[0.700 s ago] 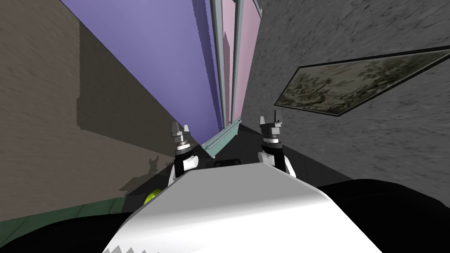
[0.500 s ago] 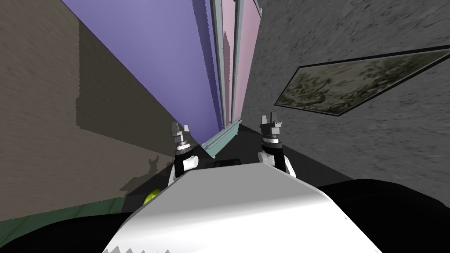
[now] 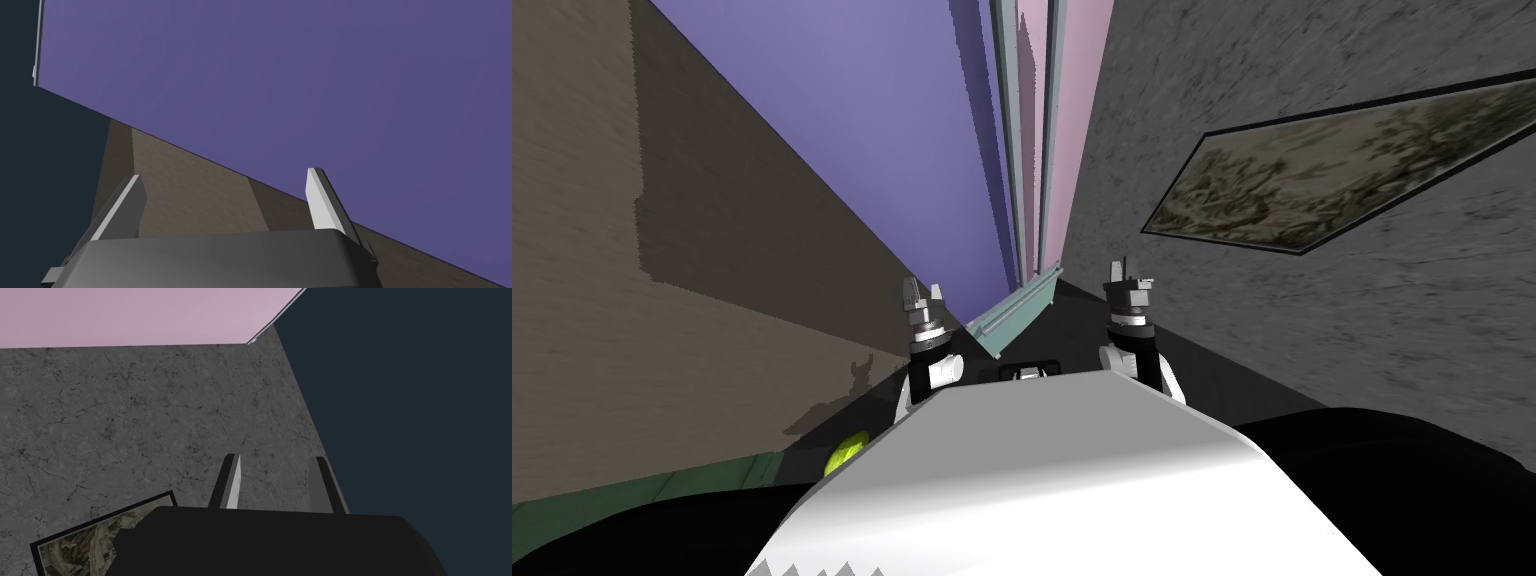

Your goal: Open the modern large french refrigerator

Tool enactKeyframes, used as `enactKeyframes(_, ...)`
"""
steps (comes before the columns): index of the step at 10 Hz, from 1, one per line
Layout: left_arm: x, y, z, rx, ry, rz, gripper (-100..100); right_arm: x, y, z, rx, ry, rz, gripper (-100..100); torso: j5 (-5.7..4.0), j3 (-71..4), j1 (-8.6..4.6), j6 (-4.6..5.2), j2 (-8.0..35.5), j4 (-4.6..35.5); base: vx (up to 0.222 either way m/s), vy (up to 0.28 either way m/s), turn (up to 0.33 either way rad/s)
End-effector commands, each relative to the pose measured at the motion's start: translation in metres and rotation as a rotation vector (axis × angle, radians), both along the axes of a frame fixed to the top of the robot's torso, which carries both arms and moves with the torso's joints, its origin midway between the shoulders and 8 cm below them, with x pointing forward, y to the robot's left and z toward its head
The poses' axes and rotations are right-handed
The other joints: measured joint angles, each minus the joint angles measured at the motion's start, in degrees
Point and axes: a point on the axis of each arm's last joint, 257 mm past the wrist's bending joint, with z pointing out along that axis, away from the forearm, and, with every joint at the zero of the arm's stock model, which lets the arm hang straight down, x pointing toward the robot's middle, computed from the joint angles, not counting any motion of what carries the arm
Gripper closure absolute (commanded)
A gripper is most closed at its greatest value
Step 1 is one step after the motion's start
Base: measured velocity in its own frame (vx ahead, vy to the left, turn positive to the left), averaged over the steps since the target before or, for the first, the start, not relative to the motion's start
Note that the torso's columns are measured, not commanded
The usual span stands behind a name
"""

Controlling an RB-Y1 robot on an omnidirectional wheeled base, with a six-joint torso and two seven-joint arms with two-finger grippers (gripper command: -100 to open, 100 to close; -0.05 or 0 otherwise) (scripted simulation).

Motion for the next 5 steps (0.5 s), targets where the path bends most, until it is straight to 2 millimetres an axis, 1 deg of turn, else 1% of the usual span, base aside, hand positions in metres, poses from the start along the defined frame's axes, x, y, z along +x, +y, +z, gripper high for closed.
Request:
enactKeyframes(1,0.000,0.000,0.000,0.000,0.000,0.000,0,0.000,0.000,0.000,0.000,0.000,0.000,0,0.00,-8.46,0.00,0.00,4.23,4.23,0.000,0.000,0.000)
enactKeyframes(2,0.000,0.000,0.000,0.000,0.000,0.000,0,0.000,0.000,0.000,0.000,0.000,0.000,0,0.00,-16.91,0.00,0.00,8.46,8.46,0.000,0.000,0.000)
enactKeyframes(3,0.003,-0.003,-0.004,0.024,0.009,-0.024,-100,0.000,0.000,0.000,0.000,0.000,0.000,0,0.00,-25.38,0.00,0.00,12.69,12.69,0.021,-0.022,-0.006)
enactKeyframes(4,0.004,-0.003,-0.007,0.031,0.014,-0.035,-100,0.000,0.000,0.000,0.000,0.000,0.000,0,-0.01,-29.35,-0.05,0.00,14.58,14.57,0.038,-0.035,-0.006)
enactKeyframes(5,0.007,-0.004,-0.014,0.034,0.023,-0.057,-100,0.000,0.000,0.000,0.000,0.001,0.000,0,-0.02,-30.49,-0.07,0.00,15.07,15.11,0.070,-0.061,-0.013)
